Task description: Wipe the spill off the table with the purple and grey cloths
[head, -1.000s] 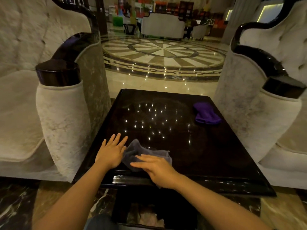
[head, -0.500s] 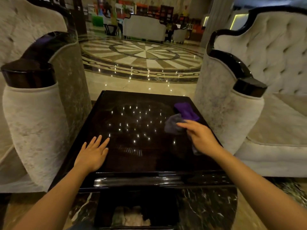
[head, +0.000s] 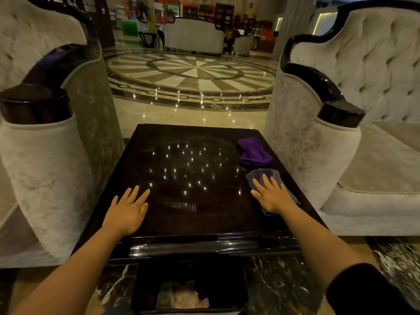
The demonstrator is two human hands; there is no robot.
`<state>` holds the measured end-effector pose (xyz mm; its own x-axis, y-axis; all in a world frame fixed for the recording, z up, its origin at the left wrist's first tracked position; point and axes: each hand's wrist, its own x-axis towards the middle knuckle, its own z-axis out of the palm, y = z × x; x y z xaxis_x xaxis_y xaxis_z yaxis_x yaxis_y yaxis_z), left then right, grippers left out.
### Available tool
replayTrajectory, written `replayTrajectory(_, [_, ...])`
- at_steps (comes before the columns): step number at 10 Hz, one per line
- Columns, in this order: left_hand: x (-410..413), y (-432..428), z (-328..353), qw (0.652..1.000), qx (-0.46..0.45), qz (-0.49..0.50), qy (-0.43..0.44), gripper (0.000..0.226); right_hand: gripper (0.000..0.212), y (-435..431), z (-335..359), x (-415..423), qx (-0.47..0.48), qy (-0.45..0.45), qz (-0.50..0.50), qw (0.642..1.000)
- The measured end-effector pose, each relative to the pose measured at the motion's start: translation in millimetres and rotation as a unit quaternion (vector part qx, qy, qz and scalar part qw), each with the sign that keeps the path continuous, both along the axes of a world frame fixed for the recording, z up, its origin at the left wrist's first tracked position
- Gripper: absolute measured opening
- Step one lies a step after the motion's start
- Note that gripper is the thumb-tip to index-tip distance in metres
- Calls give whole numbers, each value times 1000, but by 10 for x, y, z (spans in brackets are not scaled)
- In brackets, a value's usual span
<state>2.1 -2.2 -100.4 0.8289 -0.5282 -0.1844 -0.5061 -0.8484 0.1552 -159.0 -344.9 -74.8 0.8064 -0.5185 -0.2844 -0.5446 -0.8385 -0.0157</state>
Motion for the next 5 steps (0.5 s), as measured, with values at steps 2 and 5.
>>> replayTrajectory(2, [32, -35, 157, 998, 57, -11, 6, 52, 57, 438, 137, 45, -23, -113, -1, 993])
replayTrajectory(5, [0, -304, 746, 997, 17, 4, -79, 57, 62, 1128, 766, 98, -47, -190, 46, 980])
